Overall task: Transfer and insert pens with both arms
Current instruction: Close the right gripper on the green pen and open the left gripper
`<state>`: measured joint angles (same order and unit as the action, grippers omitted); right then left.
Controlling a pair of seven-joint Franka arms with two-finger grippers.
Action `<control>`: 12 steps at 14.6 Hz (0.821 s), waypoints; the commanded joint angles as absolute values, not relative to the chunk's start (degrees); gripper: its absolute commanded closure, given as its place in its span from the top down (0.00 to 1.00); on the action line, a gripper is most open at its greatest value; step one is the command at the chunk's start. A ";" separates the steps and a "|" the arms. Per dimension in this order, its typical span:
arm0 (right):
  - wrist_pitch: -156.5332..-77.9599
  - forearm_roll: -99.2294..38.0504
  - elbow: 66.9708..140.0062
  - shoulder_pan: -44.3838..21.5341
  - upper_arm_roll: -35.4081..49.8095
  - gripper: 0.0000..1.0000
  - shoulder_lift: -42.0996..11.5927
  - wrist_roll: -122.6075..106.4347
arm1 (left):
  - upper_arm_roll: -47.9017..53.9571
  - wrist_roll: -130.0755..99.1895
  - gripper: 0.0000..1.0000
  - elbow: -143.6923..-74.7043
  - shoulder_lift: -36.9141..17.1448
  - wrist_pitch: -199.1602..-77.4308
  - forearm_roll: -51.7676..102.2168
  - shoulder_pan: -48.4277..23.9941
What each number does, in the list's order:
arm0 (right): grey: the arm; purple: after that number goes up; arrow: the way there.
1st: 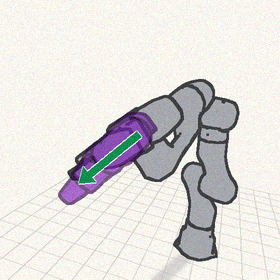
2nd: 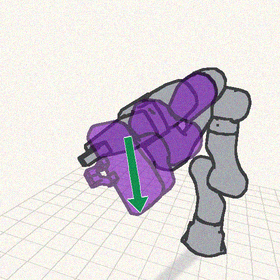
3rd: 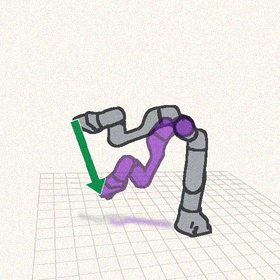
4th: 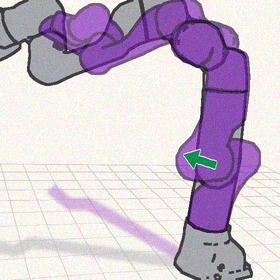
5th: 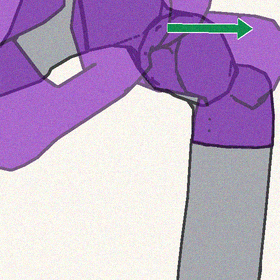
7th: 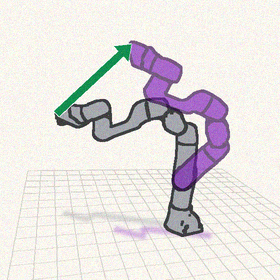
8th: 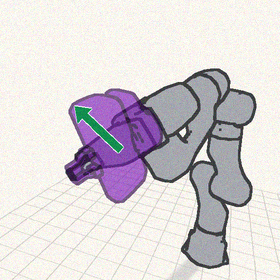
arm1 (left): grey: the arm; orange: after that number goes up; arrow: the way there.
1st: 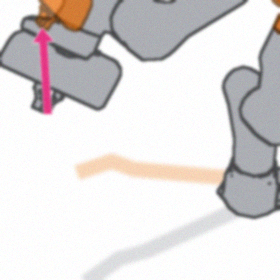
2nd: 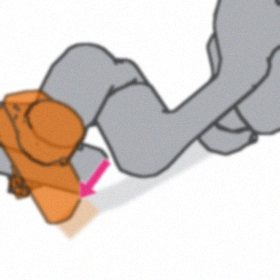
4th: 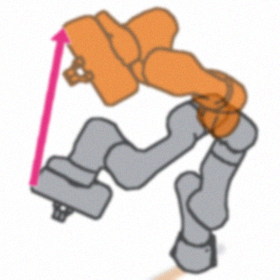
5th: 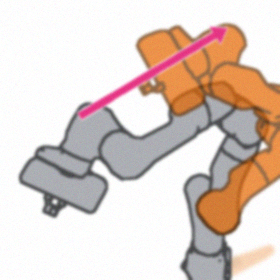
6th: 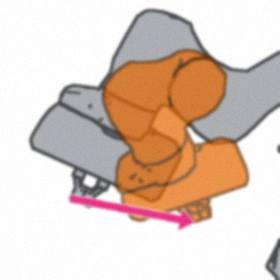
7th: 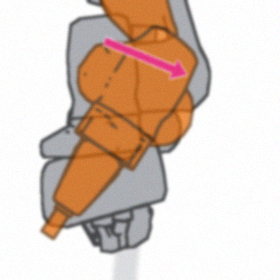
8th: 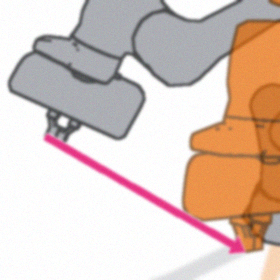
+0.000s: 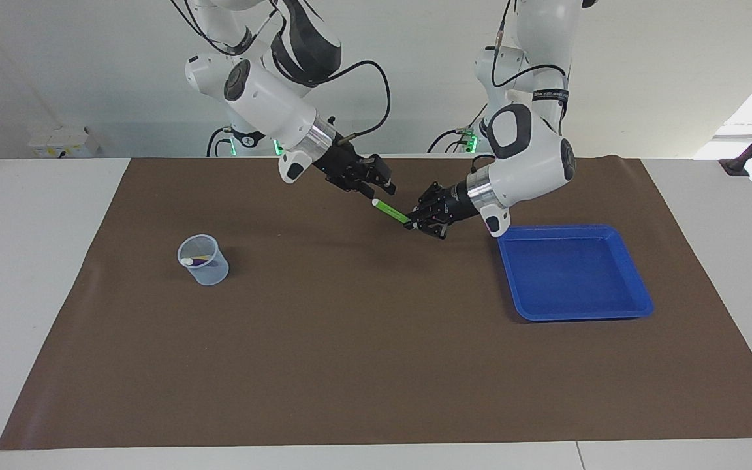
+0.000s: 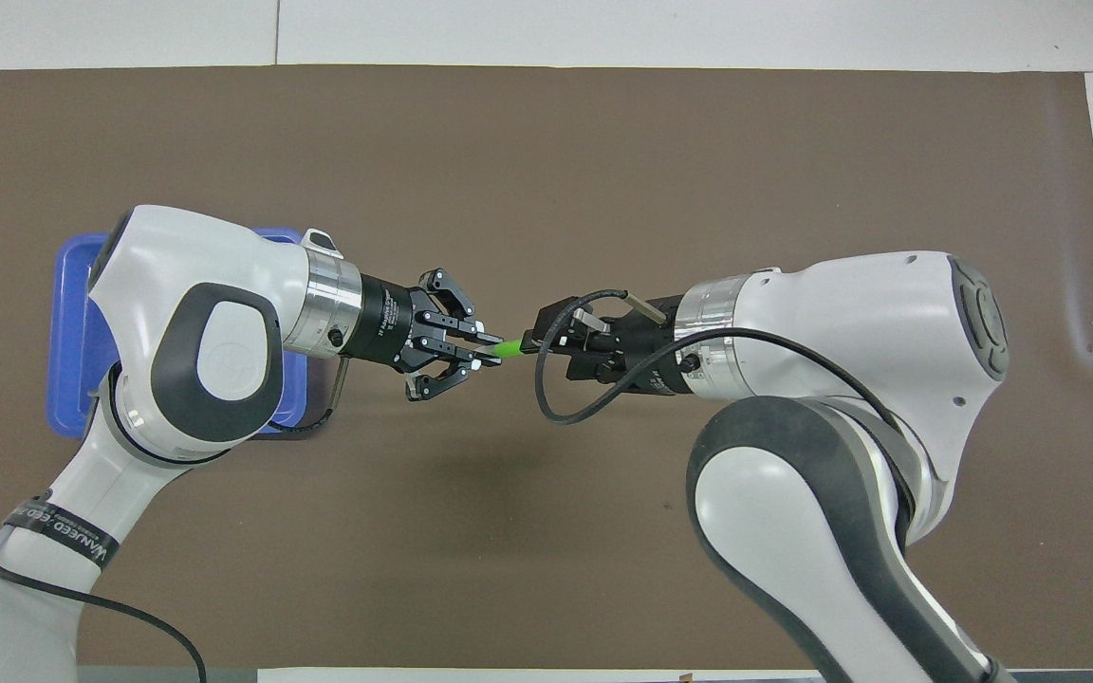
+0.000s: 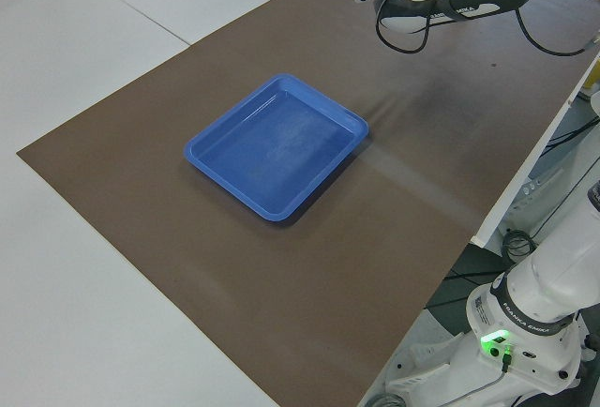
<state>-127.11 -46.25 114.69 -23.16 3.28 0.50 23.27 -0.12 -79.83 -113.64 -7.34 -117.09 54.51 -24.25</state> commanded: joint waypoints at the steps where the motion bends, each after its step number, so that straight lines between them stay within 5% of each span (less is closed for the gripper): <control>1: -128.23 -47.72 117.07 -22.32 3.69 0.62 2.02 20.13 | -0.26 -77.87 0.00 -116.45 -5.19 -117.95 57.04 -23.64; 12: -130.52 -47.81 116.90 -22.32 3.69 0.51 1.50 19.95 | -0.18 -77.61 0.00 -116.46 -5.19 -118.21 57.66 -24.08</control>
<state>-129.42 -46.25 115.52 -22.87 3.24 0.53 21.58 -0.31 -78.86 -114.26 -6.98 -117.34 56.24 -24.09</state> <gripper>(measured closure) 0.485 0.833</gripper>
